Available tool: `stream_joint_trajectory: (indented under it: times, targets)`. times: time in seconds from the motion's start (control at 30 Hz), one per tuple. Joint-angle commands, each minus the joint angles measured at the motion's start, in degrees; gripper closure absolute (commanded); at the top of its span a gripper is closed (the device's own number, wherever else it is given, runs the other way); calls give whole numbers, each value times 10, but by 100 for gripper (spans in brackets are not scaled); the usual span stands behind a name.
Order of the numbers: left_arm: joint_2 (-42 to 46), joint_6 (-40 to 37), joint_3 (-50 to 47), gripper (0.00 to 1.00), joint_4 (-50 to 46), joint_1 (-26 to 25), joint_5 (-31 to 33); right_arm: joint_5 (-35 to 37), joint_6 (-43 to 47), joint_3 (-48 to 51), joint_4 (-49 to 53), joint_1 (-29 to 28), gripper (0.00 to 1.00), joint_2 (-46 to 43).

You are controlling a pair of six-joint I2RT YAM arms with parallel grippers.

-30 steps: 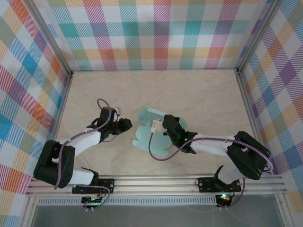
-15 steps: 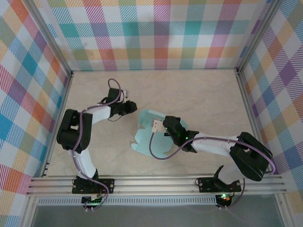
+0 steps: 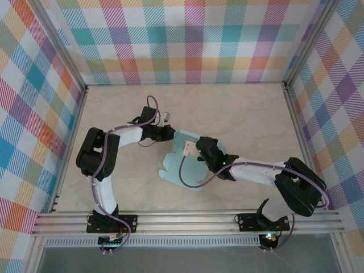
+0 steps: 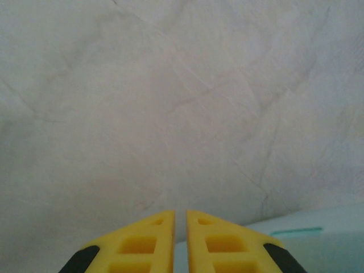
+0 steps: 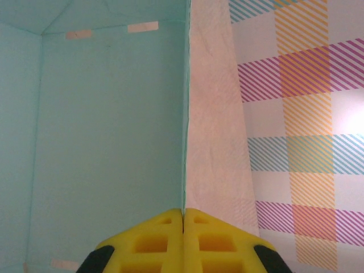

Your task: Fold the paper box

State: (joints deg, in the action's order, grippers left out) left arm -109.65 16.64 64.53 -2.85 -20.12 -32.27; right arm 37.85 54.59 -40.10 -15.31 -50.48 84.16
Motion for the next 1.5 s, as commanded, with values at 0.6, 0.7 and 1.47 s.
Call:
stream_joint_trajectory:
  times: [0.6,0.7,1.47]
  targets:
    - [134,-62,-171,70,143,-12,-8,10,-7,-13,-13,5,100,13]
    - [124,-76,-163,67,159,-12,-37,11,-9,-12,-13,6,100,14]
    - [95,-98,-184,66,226,-19,-80,24,-6,-9,-15,-4,100,23]
